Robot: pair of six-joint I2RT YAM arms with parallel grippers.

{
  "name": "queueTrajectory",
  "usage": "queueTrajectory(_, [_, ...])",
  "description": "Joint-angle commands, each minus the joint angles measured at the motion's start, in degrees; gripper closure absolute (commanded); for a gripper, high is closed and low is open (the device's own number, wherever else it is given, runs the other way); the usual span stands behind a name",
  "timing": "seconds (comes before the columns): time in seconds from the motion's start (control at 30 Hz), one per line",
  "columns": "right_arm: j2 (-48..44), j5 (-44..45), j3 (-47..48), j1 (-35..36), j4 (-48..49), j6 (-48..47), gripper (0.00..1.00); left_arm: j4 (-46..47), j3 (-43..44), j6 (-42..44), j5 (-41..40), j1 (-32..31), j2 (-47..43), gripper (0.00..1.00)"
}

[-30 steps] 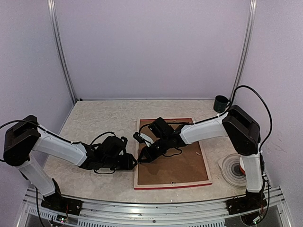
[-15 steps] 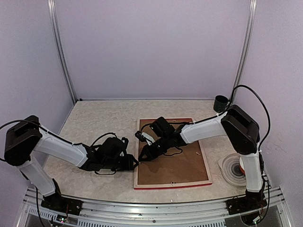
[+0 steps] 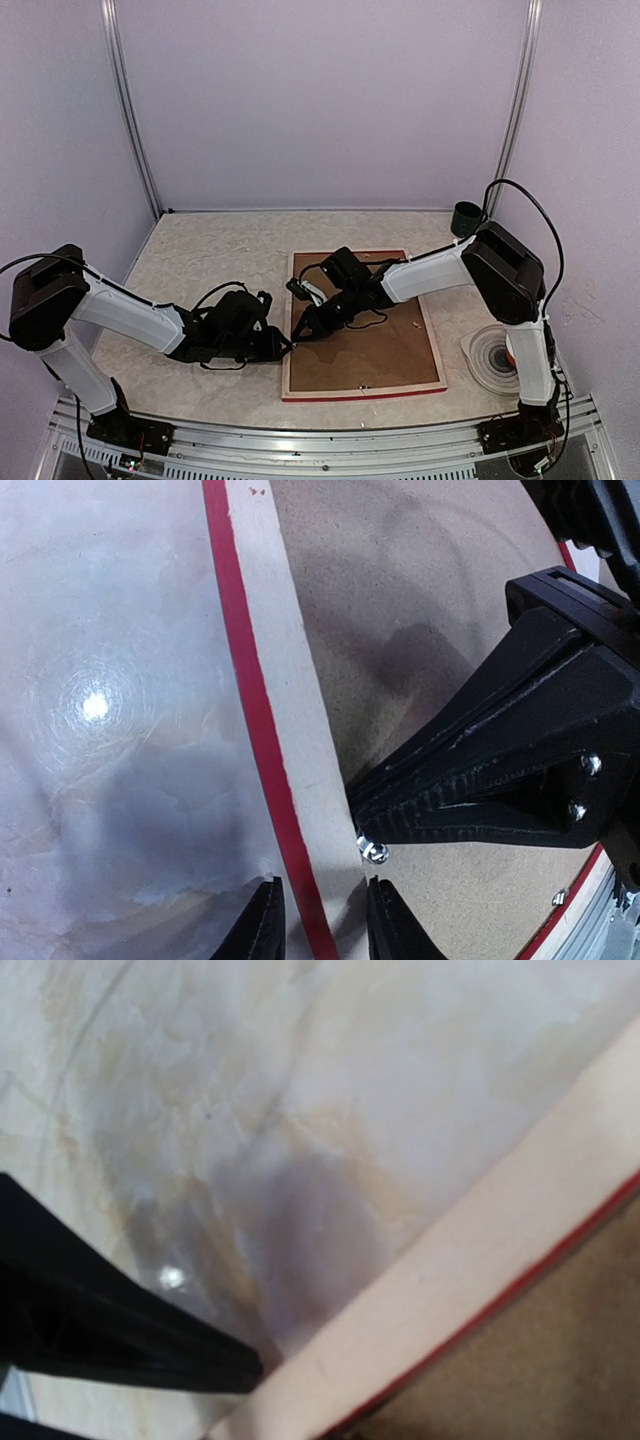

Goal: Put the photo into the frame
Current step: Press the fastener onto the backboard.

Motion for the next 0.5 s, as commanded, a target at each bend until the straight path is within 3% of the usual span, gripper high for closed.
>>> queueTrajectory(0.0, [3.6, -4.6, -0.9, 0.7, -0.4, 1.8, 1.0, 1.0, -1.1, 0.4, 1.2, -0.4, 0.9, 0.72])
queueTrajectory(0.33, [4.9, -8.0, -1.0, 0.2, 1.8, 3.8, 1.0, 2.3, -1.2, 0.7, 2.2, -0.6, 1.2, 0.88])
queueTrajectory(0.47, [5.0, -8.9, -1.9, 0.0, 3.2, 5.2, 1.0, 1.5, -0.5, 0.5, 2.0, -0.6, 1.6, 0.89])
